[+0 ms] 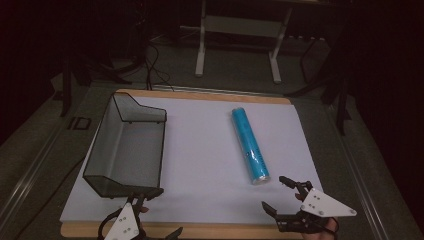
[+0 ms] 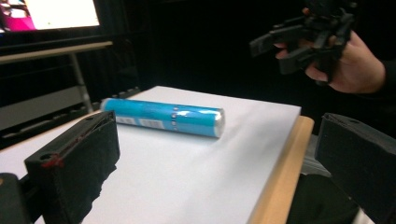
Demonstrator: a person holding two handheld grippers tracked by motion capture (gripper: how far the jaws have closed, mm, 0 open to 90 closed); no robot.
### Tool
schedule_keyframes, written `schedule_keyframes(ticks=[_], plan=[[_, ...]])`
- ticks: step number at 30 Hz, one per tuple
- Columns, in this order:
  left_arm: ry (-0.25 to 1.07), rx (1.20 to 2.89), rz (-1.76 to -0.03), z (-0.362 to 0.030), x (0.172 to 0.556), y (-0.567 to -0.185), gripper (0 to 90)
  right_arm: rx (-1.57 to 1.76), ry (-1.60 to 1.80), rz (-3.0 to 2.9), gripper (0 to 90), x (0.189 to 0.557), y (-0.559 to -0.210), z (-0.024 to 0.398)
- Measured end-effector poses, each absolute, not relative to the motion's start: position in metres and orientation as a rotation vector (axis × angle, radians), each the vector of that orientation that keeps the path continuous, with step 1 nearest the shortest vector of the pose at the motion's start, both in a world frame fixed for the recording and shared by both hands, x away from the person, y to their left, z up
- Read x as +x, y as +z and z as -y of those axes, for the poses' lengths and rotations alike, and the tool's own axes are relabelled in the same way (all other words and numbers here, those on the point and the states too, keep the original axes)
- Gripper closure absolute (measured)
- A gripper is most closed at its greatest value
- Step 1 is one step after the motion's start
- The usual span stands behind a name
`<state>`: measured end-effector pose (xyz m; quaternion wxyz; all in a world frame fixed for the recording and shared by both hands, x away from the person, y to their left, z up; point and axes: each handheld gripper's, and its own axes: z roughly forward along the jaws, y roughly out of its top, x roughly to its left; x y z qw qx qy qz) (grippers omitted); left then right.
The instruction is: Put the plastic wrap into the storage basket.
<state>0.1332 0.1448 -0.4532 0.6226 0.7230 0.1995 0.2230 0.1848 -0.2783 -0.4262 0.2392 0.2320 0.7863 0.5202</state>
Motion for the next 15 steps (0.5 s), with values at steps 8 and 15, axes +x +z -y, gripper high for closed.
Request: schedule_keyframes(ticks=[8,15], plan=[[0.503,1.66,-0.438,-0.139,0.135,-0.46,0.8,0.648,1.429,-2.181,16.9,0.193,-0.416,0.272],[0.54,1.657,-0.468,-0.14,0.136,-0.46,0.8,0.607,1.413,-2.153,16.7,0.204,-0.403,0.264]])
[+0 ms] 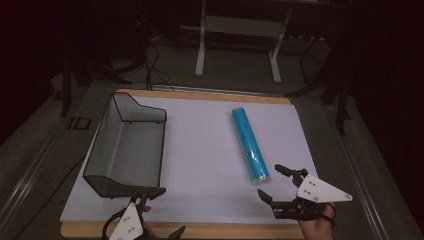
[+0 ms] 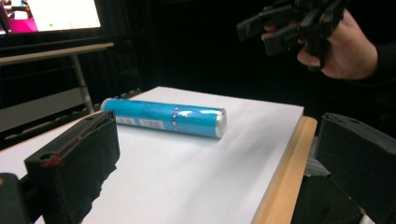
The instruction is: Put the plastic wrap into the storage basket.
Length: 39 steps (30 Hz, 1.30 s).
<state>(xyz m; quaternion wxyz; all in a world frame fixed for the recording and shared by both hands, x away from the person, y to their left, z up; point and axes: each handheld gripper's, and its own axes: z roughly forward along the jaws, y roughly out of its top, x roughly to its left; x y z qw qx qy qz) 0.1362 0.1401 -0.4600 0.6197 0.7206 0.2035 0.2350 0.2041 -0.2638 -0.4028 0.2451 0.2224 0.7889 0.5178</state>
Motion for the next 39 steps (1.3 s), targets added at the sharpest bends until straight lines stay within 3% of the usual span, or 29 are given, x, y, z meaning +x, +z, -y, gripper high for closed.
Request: schedule_keyframes(ticks=[22,39], plan=[[0.513,1.705,-0.494,-0.138,0.136,-0.456,0.8,0.625,1.362,-2.079,15.0,0.251,-0.386,0.256],[0.526,1.723,-0.48,-0.136,0.135,-0.457,0.8,0.784,1.282,-2.11,10.3,0.309,-0.396,0.24]])
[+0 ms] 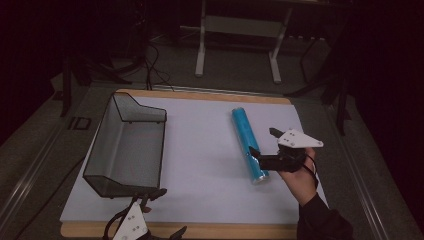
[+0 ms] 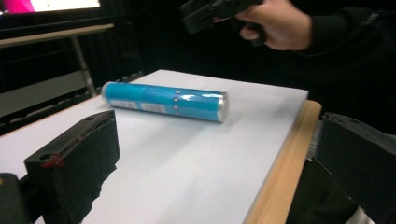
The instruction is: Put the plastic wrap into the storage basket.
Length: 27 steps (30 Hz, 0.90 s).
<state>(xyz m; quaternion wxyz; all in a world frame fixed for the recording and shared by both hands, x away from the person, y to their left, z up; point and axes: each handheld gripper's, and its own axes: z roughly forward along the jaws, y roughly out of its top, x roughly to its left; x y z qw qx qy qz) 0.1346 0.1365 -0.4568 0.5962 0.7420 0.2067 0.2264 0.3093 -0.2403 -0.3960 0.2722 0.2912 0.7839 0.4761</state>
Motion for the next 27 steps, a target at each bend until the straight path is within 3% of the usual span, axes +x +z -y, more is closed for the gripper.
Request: schedule_keyframes(ticks=[27], plan=[[0.52,1.748,-0.438,-0.137,0.134,-0.458,0.8,1.068,1.055,-2.205,9.9,0.386,-0.436,0.222]])
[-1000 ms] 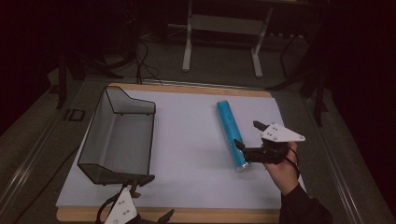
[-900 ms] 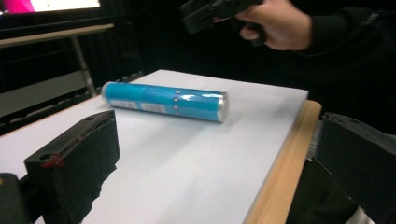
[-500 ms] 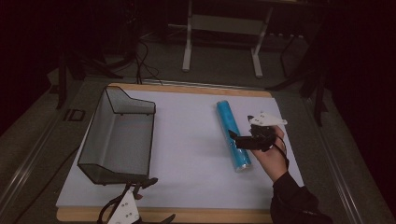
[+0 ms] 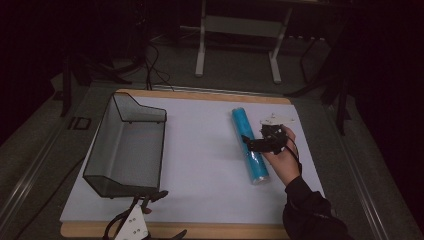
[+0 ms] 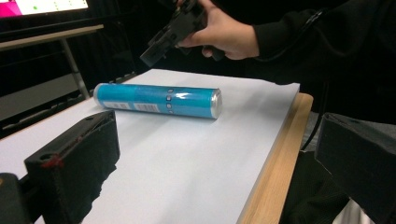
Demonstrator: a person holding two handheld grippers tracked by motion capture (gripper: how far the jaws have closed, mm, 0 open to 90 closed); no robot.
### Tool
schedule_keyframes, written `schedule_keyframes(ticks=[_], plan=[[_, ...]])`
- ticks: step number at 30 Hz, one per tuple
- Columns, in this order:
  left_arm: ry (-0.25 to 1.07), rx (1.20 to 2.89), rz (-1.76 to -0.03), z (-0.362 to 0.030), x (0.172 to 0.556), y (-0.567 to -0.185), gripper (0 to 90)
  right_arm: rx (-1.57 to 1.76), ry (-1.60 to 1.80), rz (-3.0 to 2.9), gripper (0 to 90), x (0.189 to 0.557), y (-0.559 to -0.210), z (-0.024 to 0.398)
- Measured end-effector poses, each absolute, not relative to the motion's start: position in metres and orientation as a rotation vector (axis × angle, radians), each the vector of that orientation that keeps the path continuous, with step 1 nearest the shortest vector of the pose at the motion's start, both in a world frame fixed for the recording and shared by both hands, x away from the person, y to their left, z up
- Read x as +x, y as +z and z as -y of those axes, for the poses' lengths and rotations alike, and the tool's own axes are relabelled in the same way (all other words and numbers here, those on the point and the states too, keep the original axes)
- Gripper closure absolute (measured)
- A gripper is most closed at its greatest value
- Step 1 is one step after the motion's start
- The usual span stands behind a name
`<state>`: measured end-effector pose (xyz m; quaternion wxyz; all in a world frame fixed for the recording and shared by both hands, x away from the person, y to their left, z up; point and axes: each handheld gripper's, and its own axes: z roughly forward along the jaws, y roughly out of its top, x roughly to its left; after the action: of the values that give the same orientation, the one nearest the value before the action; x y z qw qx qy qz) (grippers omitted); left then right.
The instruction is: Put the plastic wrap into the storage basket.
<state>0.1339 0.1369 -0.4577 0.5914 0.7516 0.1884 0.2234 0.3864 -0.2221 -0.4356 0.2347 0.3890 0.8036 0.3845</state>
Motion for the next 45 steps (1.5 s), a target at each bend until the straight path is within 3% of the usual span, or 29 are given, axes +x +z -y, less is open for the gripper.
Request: schedule_keyframes(ticks=[25,40,45], plan=[[0.519,1.744,-0.408,-0.14,0.133,-0.457,0.7,1.473,0.653,-2.358,13.3,0.45,-0.477,0.201],[0.51,1.757,-0.393,-0.138,0.133,-0.458,0.7,1.632,0.426,-2.462,14.1,0.467,-0.49,0.192],[0.525,1.75,-0.388,-0.138,0.131,-0.457,0.8,1.667,0.317,-2.489,23.2,0.471,-0.496,0.189]])
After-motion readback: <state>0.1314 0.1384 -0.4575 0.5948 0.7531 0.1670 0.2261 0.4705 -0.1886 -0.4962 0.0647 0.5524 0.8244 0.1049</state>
